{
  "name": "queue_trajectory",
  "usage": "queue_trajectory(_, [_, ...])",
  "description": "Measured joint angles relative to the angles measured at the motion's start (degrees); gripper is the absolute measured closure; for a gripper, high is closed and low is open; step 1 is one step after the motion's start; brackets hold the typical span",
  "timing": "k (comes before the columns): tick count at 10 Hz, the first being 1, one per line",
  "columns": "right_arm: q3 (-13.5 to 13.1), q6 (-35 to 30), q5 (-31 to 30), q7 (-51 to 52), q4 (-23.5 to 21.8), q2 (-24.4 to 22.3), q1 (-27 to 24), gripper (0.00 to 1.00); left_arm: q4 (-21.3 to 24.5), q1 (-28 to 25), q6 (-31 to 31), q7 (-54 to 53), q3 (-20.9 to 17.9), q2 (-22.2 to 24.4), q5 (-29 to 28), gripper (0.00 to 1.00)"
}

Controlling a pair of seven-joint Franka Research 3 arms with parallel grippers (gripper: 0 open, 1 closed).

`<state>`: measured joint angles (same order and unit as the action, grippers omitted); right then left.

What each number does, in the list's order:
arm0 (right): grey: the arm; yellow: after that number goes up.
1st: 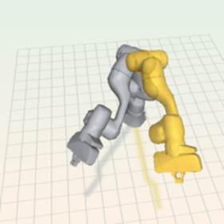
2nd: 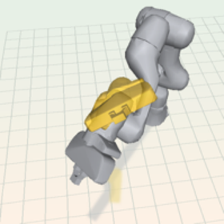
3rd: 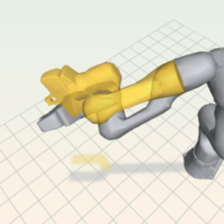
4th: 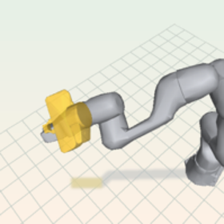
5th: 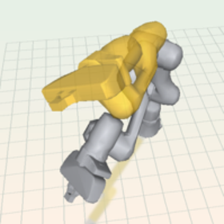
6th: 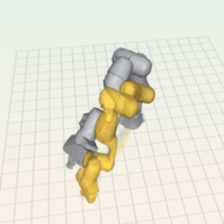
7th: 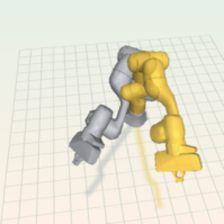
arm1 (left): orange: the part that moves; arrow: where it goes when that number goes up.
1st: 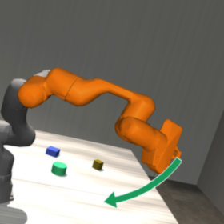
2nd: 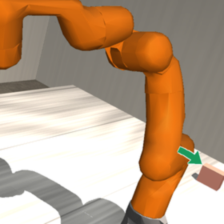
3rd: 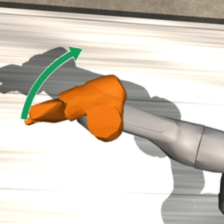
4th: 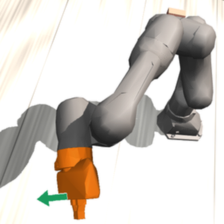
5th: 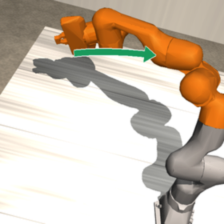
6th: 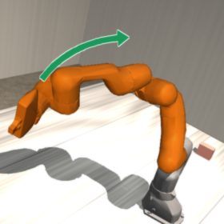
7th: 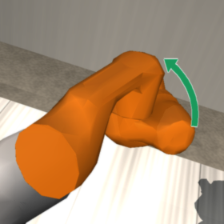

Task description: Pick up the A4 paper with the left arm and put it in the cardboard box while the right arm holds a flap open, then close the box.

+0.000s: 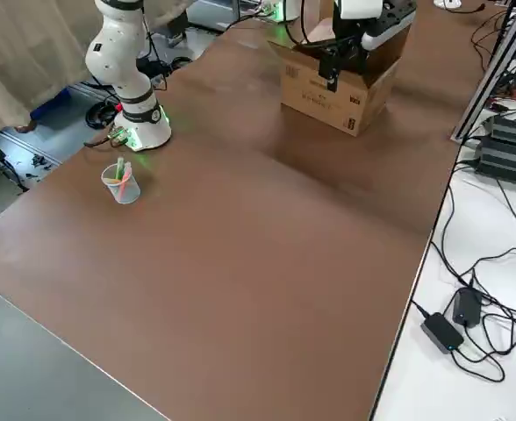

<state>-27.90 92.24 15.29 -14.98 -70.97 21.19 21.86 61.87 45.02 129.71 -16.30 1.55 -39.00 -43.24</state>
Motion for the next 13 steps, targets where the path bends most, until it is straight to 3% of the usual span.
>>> queue_trajectory(9, [0.26,0.00,0.01,5.34,-0.05,0.00,0.25,0.00,0.61,-0.31,-0.53,0.12,-0.35,-2.11,0.00,0.93])
queue_trajectory(13, [0.13,-0.65,0.00,5.38,-0.21,0.00,-0.21,0.00,0.64,0.24,-0.47,6.09,-0.11,-4.60,0.00,0.93])
